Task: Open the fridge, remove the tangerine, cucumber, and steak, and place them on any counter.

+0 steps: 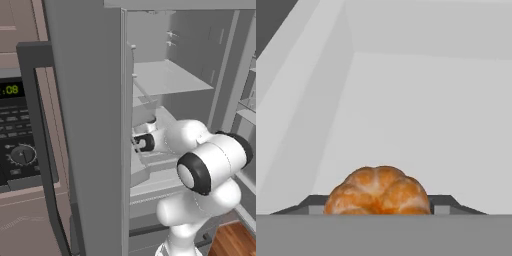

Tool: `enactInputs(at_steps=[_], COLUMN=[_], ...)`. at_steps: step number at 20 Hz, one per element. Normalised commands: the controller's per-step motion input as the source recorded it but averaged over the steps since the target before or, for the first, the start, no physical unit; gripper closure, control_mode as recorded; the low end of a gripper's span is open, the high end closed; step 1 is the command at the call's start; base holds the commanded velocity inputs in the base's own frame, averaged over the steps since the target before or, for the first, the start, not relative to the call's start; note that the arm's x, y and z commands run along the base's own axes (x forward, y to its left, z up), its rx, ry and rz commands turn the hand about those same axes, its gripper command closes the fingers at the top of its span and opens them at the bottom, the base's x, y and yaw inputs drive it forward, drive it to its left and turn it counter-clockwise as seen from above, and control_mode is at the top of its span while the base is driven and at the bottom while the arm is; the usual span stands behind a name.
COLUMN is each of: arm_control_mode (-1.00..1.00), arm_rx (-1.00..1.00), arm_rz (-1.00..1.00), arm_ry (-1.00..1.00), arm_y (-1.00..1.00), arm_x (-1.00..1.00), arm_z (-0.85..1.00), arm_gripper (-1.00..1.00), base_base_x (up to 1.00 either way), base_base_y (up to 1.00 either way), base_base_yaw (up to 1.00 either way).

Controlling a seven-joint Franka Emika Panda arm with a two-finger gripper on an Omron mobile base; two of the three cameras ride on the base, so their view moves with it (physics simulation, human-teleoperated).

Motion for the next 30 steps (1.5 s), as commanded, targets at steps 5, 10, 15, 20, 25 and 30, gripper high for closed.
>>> enactInputs(at_steps=[5,10,15,20,25,30], arm_control_mode=[-1.0,-1.0,-1.0,-1.0,-1.0,-1.0], arm_rx=[0.08,0.14,0.04,-0.03,-0.09,-0.09], arm_rz=[-0.05,-0.07,-0.08,-0.09,-0.05,-0.01], arm_ry=[-0.14,-0.23,-0.06,0.0,0.08,0.07], arm_y=[-0.26,-0.51,-0.37,-0.19,-0.28,-0.3], arm_x=[-0.84,-0.91,-0.64,-0.77,-0.91,-0.72], arm_z=[0.41,1.0,1.0,0.97,0.43,0.01], arm_gripper=[1.0,1.0,1.0,1.0,1.0,1.0], base_base_x=[0.0,0.0,0.0,0.0,0.0,0.0], base_base_y=[0.0,0.0,0.0,0.0,0.0,0.0], base_base_yaw=[0.0,0.0,0.0,0.0,0.0,0.0])
